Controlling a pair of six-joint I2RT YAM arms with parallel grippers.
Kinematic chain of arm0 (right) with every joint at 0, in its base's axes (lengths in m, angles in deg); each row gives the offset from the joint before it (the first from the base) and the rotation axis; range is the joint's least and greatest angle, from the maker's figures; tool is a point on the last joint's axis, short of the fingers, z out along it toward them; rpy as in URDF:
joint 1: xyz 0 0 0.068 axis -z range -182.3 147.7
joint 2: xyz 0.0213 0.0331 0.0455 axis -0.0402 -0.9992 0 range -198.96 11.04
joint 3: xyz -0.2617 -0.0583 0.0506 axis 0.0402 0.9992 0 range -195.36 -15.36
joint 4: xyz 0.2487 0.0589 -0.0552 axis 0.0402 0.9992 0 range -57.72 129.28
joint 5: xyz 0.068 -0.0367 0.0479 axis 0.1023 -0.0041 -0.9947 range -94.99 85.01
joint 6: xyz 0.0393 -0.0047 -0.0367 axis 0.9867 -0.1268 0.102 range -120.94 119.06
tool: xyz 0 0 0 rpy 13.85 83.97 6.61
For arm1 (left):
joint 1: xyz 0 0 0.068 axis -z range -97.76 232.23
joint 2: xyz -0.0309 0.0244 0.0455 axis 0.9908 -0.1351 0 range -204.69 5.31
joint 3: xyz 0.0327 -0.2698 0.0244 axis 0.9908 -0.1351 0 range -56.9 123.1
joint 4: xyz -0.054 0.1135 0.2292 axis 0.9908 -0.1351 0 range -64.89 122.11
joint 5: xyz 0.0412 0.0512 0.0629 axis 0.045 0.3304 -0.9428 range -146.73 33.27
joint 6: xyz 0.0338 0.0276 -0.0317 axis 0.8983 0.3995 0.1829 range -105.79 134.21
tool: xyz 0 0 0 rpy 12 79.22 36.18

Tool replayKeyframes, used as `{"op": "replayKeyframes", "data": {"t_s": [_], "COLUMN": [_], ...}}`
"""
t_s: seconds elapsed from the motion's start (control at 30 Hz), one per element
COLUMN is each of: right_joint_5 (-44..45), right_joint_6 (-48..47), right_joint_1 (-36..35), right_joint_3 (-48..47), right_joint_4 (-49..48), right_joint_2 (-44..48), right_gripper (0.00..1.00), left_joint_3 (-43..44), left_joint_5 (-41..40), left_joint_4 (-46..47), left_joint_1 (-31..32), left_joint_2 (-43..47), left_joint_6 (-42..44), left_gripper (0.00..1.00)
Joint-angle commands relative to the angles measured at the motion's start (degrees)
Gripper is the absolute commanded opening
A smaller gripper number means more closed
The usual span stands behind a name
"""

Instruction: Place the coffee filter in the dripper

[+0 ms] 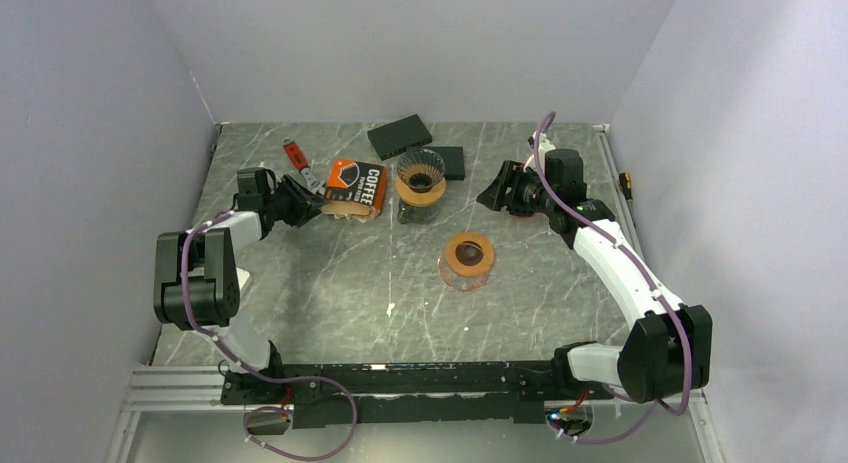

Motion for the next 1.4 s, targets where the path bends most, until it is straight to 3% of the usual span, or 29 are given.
{"op": "replayKeyframes", "data": {"t_s": [0.0, 0.23, 0.4, 0.6, 0.8, 1.03, 1.27, 1.37], "right_joint_5": [-0.41, -0.19, -0.55, -1.19, -1.32, -1.81, -2.1, -2.1], "right_joint_6": [-0.01, -0.05, 0.14, 0.34, 0.31, 0.64, 0.87, 0.78], "right_joint_1": [0.21, 0.21, 0.21, 0.21, 0.21, 0.21, 0.21, 0.21], "right_joint_3": [-0.09, -0.22, -0.15, -0.18, -0.31, 0.25, 0.67, 0.72], "right_joint_4": [-1.73, -1.46, -1.74, -2.26, -2.46, -2.98, -3.26, -3.16], "right_joint_2": [0.33, 0.32, 0.01, -0.78, -1.05, -1.39, -1.42, -1.17], "right_gripper": [0.63, 0.63, 0.63, 0.63, 0.63, 0.63, 0.63, 0.63], "left_joint_3": [2.35, 3.91, 3.2, 2.51, 2.63, 3.3, 3.13, 3.23], "left_joint_5": [-1.74, -0.33, 0.02, -0.9, -1.95, -1.55, -0.16, -0.92], "left_joint_4": [1.93, 4.45, 5.53, 4.04, 1.49, -0.35, 1.16, 0.35], "left_joint_1": [-0.12, -0.13, -0.15, -0.15, -0.1, -0.05, -0.12, 0.03], "left_joint_2": [-1.51, -4.76, -4.18, -2.24, -0.62, 0.99, 0.68, 0.37], "left_joint_6": [1.62, 0.99, 1.1, 1.8, 3.43, 4.57, 4.04, 4.51], "left_gripper": [0.42, 0.38, 0.22, 0.12, 0.12, 0.31, 0.32, 0.37]}}
